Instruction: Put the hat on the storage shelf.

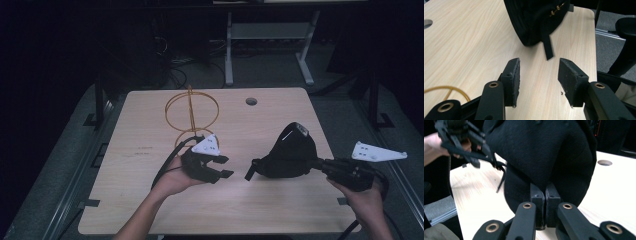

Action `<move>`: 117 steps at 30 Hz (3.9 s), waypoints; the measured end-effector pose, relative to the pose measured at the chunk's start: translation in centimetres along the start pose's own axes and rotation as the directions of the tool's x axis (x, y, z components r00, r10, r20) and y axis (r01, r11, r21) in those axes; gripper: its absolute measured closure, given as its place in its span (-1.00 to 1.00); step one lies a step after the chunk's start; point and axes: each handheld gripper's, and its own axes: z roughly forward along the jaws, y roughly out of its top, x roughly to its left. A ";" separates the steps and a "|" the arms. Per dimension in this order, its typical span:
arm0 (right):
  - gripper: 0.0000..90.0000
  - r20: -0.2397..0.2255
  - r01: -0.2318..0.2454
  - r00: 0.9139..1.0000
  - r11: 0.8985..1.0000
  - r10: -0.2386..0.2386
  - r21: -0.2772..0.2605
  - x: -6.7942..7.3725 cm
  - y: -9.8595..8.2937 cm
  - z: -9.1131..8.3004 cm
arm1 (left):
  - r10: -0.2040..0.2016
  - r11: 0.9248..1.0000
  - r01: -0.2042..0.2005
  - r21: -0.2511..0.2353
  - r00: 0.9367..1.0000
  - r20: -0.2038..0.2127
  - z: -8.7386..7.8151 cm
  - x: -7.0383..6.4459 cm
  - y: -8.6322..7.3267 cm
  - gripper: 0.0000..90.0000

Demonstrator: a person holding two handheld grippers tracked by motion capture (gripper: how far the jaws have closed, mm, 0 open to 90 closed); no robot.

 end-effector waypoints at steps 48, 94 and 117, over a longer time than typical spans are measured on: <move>0.96 -0.107 0.040 0.994 0.999 -0.039 0.005 0.9 15.9 5.8 | -0.007 0.999 0.009 0.038 0.999 -0.039 -0.3 -0.3 -7.2 -0.05; 0.95 -0.194 0.206 0.966 0.964 -0.172 0.168 4.8 27.2 22.2 | -0.023 0.999 0.024 0.029 0.999 -0.030 -0.4 0.4 -7.6 -0.05; 0.92 -0.220 0.201 0.963 0.957 -0.153 0.211 6.0 26.6 30.6 | -0.008 0.999 0.008 0.039 1.000 -0.019 -0.2 0.2 -7.7 -0.05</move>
